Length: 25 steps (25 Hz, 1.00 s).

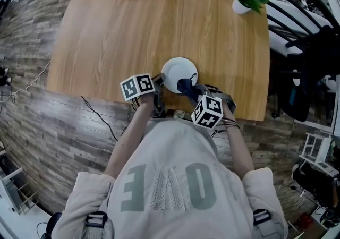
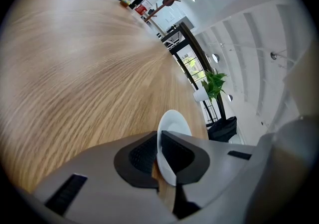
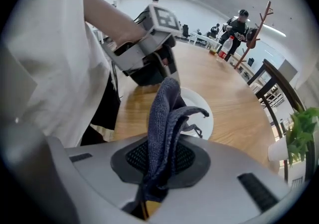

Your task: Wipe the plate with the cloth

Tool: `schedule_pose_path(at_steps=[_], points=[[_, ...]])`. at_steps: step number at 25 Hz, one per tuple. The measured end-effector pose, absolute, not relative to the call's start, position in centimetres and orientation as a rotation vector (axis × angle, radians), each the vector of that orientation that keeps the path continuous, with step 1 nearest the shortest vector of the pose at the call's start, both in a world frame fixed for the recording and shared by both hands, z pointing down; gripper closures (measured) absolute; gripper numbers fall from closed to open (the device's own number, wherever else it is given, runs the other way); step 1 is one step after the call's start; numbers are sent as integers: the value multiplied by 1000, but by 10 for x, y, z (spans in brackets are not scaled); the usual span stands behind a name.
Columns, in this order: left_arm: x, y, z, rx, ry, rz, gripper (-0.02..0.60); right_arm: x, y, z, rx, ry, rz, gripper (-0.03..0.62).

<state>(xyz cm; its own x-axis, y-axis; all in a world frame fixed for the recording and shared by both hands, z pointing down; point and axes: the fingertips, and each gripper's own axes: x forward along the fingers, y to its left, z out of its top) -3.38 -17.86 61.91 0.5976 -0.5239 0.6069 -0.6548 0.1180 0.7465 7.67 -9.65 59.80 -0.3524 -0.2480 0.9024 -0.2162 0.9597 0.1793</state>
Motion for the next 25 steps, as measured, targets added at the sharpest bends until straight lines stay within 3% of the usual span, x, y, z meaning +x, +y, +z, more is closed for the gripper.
schedule_pose_path(at_steps=[10,25], points=[[-33,-178,620,1536,-1038,130,549,66,-214,601,440,-1856,-156,537],[-39,-179,617,1529,-1059,117,549,46,-181,617,313,-1801,-271,537]])
